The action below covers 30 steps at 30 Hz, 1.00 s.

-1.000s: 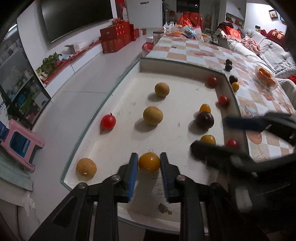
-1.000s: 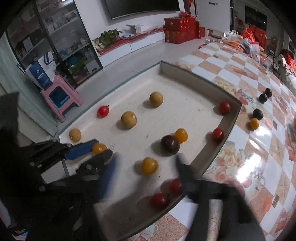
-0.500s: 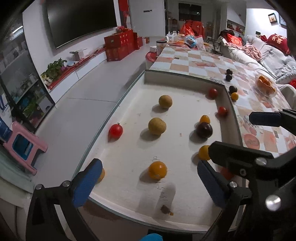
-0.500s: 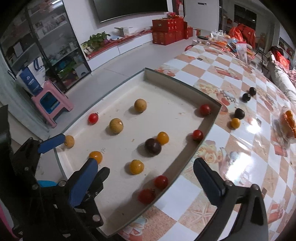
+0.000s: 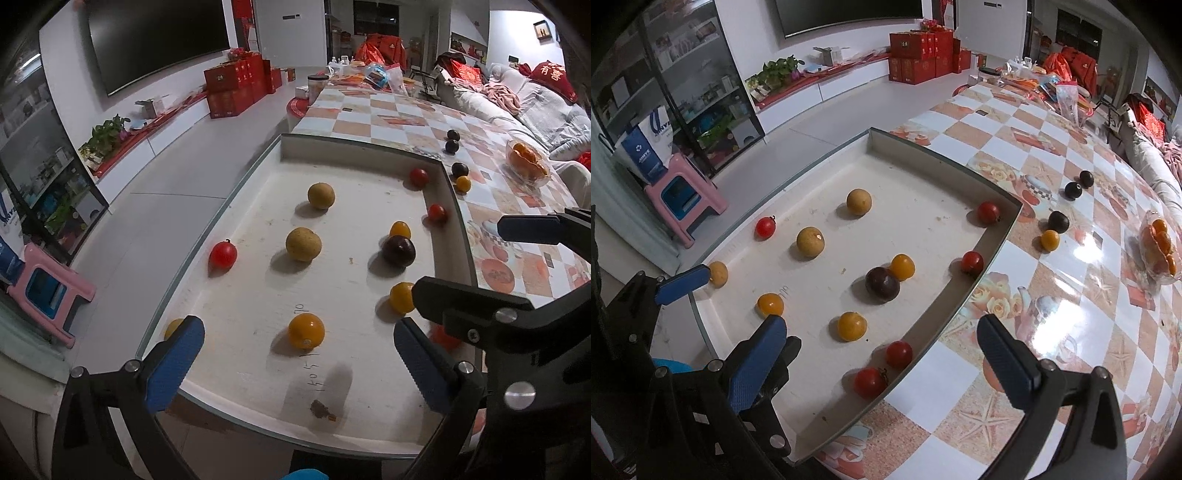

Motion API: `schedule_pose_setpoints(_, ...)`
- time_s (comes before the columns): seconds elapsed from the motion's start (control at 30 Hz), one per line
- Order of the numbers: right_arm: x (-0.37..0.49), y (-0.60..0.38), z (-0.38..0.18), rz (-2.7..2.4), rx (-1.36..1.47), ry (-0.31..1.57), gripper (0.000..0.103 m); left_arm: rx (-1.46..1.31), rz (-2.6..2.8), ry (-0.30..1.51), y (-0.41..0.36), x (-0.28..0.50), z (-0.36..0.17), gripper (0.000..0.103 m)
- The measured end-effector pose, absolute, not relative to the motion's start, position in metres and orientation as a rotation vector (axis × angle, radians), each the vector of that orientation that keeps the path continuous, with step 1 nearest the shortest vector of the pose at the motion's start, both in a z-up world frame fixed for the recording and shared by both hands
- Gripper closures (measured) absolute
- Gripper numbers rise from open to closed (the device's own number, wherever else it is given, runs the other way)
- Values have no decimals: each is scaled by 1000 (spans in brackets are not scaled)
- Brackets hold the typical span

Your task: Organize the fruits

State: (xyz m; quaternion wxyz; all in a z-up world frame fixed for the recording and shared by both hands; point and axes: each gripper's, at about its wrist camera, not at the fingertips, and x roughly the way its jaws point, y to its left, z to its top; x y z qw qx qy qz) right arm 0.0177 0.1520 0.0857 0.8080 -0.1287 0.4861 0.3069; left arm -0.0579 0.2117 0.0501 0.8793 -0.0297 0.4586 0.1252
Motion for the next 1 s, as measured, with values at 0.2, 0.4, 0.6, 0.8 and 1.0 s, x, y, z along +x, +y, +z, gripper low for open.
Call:
schedule_pose_setpoints(0.2, 19, 150, 82, 650, -278, 1047, 0, -85, 244, 970, 211, -58, 50, 0)
schedule_pose_setpoints(0.4, 19, 149, 81, 646, -285, 1046, 0, -84, 232, 975, 208, -58, 51, 0)
schedule_pose_setpoints(0.6, 18, 148, 80, 645, -286, 1049, 0, -96, 219, 982, 207, -58, 52, 0)
schedule_pose_setpoints(0.8, 18, 148, 79, 641, -288, 1051, 0, -125, 202, 994, 207, -57, 52, 0)
schedule_pose_setpoints(1.0, 18, 147, 76, 626, -304, 1062, 0, -82, 184, 977, 199, -59, 55, 0)
